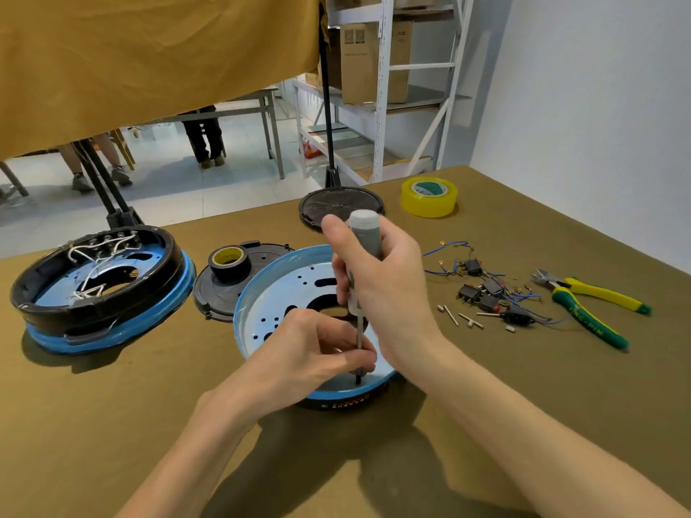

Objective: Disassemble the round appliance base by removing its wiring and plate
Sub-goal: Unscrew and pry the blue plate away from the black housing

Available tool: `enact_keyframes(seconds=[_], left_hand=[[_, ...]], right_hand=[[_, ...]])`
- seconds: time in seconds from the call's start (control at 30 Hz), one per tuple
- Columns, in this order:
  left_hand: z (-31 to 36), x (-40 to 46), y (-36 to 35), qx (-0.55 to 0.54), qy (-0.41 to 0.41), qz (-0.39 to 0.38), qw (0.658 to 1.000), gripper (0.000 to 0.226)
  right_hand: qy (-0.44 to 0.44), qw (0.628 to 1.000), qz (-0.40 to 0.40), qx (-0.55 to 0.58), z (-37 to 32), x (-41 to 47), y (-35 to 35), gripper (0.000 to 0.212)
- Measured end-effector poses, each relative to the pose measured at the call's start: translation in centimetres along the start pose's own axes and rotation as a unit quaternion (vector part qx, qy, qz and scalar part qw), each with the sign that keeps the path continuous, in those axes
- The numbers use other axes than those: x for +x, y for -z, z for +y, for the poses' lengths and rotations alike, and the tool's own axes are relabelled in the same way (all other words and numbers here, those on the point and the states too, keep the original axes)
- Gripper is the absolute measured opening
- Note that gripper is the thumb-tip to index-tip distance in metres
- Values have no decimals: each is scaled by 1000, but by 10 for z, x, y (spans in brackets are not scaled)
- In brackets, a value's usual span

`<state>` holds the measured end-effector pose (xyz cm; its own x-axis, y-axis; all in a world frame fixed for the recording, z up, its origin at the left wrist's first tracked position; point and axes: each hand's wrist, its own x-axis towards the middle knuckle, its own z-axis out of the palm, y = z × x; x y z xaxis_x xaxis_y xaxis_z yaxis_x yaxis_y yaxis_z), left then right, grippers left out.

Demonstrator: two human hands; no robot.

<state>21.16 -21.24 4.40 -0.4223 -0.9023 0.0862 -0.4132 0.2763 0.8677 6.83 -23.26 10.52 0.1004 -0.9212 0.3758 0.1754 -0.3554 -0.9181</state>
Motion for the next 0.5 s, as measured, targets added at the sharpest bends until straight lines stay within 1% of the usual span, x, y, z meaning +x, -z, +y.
enact_keyframes(seconds=[0.03,0.07,0.1,0.13,0.17,0.2,0.27,0.33,0.43,0.47,0.5], left_hand=[[0,-1,-1,4,-2,7,1000,18],[0,-1,-2,6,0,18,1000,21],[-1,-1,-2,8,8,27,1000,22],[-1,-1,-1,10,18,31,999,22],[0,-1,-1,8,23,26,999,20],[1,-1,1,3,20,13,1000,17],[5,-1,5,-12,4,-30,999,12],[6,-3,7,-39,10,-59,997,16],[6,-3,5,-63,19,-54,996,13],[5,-2,4,-60,15,-48,997,12],[4,-2,2,-51,10,-41,998,10]], right_hand=[[0,999,-38,24,-2,-1,0,31],[-21,991,-115,64,-5,0,1,32],[-54,972,-208,96,-9,4,2,33],[-84,950,-282,108,-13,10,3,34],[-96,936,-324,98,-14,14,5,37],[-96,934,-336,77,-14,17,6,41],[-87,941,-322,54,-12,18,8,46],[-72,948,-302,69,-8,16,10,44],[-58,965,-239,95,0,13,14,48],[-60,963,-242,106,2,14,16,51],[-70,950,-275,133,3,14,17,53]])
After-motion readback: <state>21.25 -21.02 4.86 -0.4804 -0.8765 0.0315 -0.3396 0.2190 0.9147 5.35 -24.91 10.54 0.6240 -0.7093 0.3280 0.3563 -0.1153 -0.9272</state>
